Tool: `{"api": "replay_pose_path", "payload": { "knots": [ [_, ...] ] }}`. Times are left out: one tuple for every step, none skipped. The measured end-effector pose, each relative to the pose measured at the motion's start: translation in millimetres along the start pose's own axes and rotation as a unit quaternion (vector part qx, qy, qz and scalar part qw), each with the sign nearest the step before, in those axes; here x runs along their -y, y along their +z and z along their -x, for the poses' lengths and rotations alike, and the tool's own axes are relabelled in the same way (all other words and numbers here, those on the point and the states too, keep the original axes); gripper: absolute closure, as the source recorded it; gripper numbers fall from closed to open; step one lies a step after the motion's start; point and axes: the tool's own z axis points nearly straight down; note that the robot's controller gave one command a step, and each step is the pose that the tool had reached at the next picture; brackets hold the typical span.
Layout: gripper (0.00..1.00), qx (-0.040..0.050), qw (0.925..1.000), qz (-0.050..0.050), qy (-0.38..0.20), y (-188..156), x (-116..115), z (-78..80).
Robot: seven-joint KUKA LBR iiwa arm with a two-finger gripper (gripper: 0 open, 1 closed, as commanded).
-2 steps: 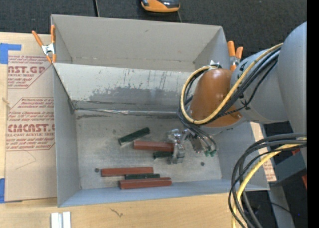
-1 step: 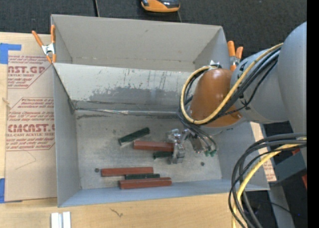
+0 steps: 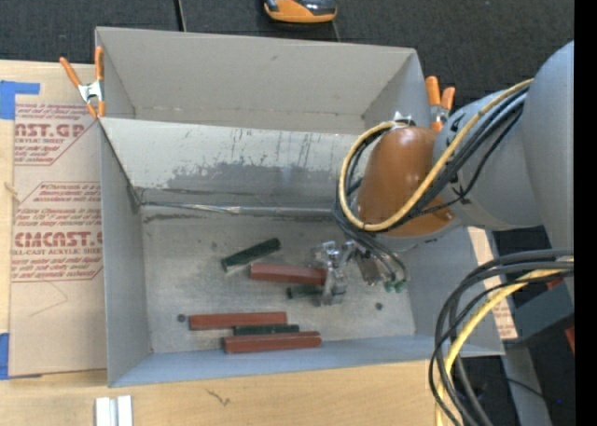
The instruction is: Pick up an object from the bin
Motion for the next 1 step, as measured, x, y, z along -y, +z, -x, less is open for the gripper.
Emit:
{"api": "replay_pose_path", "payload": {
  "knots": [
    [1.00,-0.0016,1.0000,0.000,0.000,-9.7,-0.2,-0.5]
  ]
}}
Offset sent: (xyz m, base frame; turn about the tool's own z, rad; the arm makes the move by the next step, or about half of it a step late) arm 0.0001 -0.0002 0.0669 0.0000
